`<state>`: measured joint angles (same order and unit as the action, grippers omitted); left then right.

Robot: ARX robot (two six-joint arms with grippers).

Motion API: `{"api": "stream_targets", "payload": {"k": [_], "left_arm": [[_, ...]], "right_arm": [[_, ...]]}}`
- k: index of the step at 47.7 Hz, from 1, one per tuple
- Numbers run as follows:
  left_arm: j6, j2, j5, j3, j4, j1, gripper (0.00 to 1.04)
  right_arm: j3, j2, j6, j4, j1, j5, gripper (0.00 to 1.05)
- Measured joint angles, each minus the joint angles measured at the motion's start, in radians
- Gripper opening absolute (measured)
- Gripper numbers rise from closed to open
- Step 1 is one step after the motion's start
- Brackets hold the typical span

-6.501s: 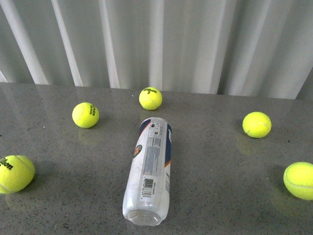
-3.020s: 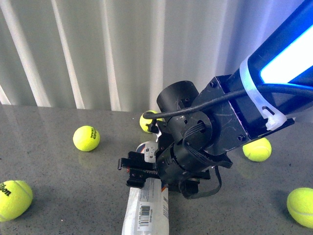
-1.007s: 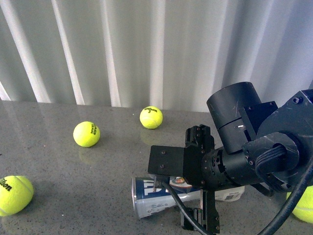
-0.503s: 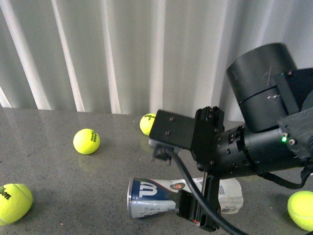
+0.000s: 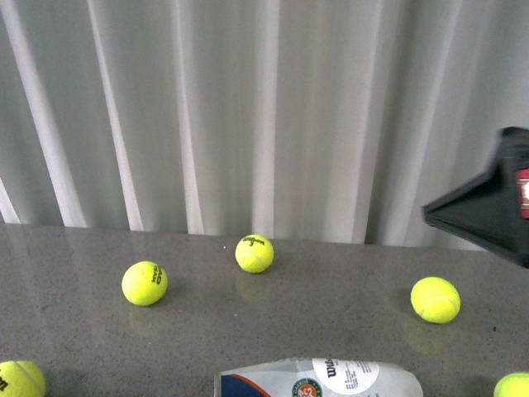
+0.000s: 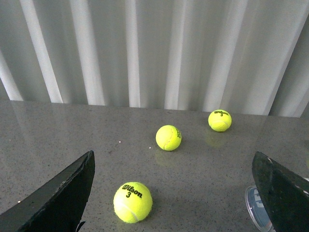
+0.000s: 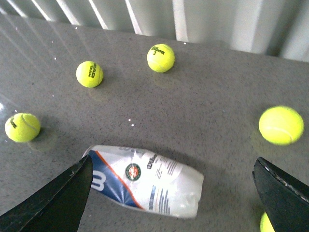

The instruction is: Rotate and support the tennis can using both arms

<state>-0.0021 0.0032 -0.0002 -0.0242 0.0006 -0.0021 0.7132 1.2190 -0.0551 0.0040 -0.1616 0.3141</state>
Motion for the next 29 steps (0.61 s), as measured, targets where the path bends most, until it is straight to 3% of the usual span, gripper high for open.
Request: {"api": "stream_targets", "payload": {"k": [13,22,24,29], "left_arm": [[0.0,0.0,0.0,0.0,0.0,0.0,0.98],[0.0,0.0,0.0,0.0,0.0,0.0,0.98],[0.0,0.0,0.0,0.0,0.0,0.0,0.98],[0.0,0.0,0.0,0.0,0.0,0.0,0.98]], "right_arm": [[-0.261,-0.478,-0.071,-0.14,0.182,-0.117,0.98],[-0.277,-0.514,-0.069,-0.143,0.192,-0.118,0.98],[-0.331,-0.533,-0.04,-0.004,0.178,-0.201,0.92],[-0.452,-0.582,0.017,0.289,0.166,-0.301,0.76]]}}
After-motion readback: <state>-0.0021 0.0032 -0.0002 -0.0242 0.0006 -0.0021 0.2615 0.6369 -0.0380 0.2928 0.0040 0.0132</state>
